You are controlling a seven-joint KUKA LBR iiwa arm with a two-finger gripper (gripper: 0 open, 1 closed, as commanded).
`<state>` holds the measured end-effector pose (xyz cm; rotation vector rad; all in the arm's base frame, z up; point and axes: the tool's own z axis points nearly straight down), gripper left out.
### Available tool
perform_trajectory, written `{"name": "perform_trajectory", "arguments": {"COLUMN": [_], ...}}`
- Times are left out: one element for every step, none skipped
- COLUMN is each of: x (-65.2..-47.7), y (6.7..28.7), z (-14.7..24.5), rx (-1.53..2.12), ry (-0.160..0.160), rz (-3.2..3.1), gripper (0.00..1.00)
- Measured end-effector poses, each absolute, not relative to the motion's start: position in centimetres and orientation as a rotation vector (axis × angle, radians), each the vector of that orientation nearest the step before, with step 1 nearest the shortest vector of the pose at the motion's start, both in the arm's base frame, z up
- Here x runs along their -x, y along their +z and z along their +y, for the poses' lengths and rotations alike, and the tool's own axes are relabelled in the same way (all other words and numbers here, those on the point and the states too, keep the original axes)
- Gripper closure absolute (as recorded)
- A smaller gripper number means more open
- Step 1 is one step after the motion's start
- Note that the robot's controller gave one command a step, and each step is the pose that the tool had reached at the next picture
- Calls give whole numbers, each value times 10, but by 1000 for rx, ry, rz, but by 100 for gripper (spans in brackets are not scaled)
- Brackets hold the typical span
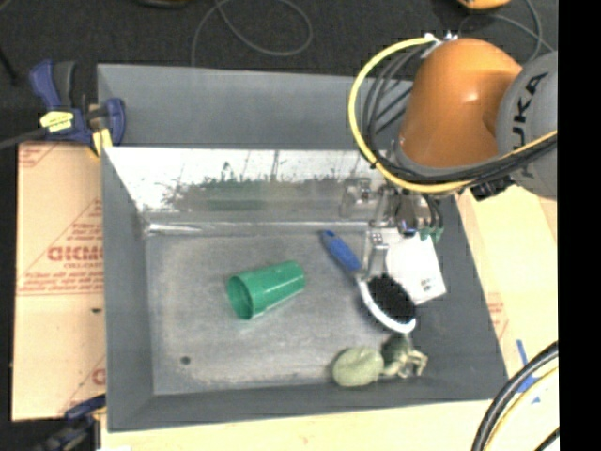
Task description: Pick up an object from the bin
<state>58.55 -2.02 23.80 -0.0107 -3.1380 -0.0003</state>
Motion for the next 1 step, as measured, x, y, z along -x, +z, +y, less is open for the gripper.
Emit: {"name": "perform_trajectory", "arguments": {"x": [-586], "y": [243], "z": [-20], "rx": [11], "ry": [0], "rz": [-3146], "gripper": [0]}}
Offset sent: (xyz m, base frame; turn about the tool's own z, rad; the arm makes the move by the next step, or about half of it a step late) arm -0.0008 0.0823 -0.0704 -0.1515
